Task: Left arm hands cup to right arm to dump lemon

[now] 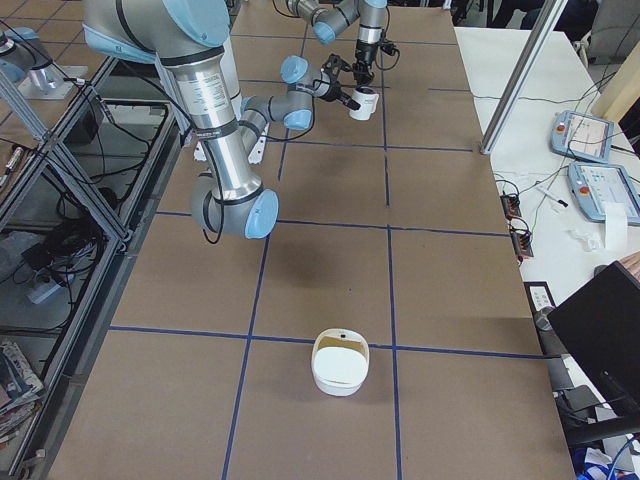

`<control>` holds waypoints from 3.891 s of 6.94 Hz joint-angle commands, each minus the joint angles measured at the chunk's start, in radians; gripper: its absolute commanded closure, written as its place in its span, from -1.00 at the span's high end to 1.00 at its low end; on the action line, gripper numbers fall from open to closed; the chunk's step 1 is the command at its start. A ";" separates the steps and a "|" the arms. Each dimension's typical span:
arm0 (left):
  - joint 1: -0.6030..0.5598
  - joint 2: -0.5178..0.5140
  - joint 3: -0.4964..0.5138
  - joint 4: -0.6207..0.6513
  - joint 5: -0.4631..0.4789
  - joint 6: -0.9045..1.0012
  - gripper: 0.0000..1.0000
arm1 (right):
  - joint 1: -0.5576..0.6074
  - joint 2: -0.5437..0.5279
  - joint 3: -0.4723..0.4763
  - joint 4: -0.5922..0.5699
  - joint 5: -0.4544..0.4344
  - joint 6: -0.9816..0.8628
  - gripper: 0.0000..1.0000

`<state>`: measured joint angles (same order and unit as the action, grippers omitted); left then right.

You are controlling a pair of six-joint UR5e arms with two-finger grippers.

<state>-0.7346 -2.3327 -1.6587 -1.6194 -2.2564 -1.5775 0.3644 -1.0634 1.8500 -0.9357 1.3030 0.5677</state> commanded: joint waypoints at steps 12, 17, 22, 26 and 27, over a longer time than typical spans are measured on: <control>0.043 -0.002 -0.104 -0.002 -0.043 -0.076 -1.00 | -0.008 -0.012 0.000 -0.002 -0.001 -0.008 0.99; 0.043 0.000 -0.107 -0.002 -0.049 -0.076 -1.00 | -0.008 -0.010 0.002 -0.002 -0.007 -0.016 0.74; -0.036 0.003 -0.110 0.000 -0.180 -0.067 1.00 | -0.021 -0.017 0.000 -0.003 -0.007 -0.020 -0.57; -0.129 0.155 -0.153 0.013 -0.213 0.165 1.00 | -0.015 -0.018 0.000 -0.008 -0.008 -0.020 -0.65; -0.147 0.197 -0.159 0.015 -0.203 0.265 1.00 | -0.009 -0.017 0.002 -0.014 -0.008 -0.020 -0.68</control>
<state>-0.8554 -2.1937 -1.8066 -1.6079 -2.4667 -1.4320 0.3499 -1.0811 1.8501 -0.9437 1.2948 0.5476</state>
